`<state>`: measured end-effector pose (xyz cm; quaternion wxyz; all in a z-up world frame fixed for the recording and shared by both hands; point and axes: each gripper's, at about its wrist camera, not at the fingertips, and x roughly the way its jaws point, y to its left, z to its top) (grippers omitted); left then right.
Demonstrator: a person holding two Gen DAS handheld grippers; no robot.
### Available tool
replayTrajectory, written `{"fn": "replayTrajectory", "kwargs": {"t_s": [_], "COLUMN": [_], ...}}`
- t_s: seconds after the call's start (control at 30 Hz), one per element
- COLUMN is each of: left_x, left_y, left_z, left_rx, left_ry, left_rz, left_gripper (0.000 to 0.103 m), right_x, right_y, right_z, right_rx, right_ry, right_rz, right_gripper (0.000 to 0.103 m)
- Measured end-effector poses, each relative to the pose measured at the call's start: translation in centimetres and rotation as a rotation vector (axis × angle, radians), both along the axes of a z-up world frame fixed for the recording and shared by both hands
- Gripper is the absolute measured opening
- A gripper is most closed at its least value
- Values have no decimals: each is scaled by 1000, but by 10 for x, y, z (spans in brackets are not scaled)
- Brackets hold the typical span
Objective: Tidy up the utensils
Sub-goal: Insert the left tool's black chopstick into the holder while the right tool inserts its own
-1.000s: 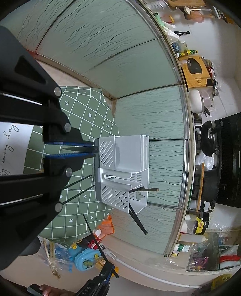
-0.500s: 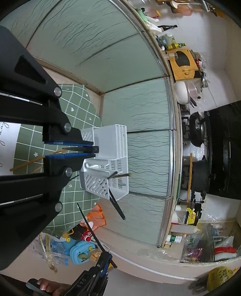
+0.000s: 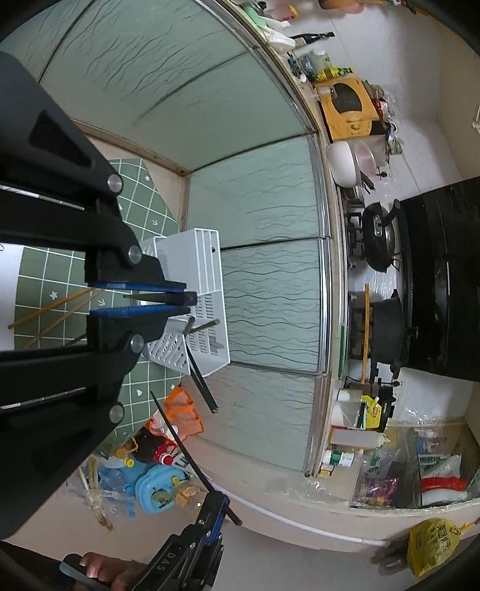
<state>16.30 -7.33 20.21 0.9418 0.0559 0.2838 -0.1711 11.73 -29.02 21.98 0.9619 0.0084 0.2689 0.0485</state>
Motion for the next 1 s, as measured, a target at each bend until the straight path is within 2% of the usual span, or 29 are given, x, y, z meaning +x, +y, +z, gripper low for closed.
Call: {"fn": "replayTrajectory", "kwargs": {"t_s": [0.57,1.0], "left_x": [29,68], "left_y": [-34,-61], "left_z": [25,31], "left_rx": [-37,-52], "left_ry": [-12,-18], "left_rz": [-80,-117], "left_gripper": [8,8], "right_x": [39,90], "right_y": [9,-1], "right_z": [28,25], "right_rx": [-5,11], "right_ry": [-23,-15], "right_rz": [36,43], "right_gripper": [6,6]}}
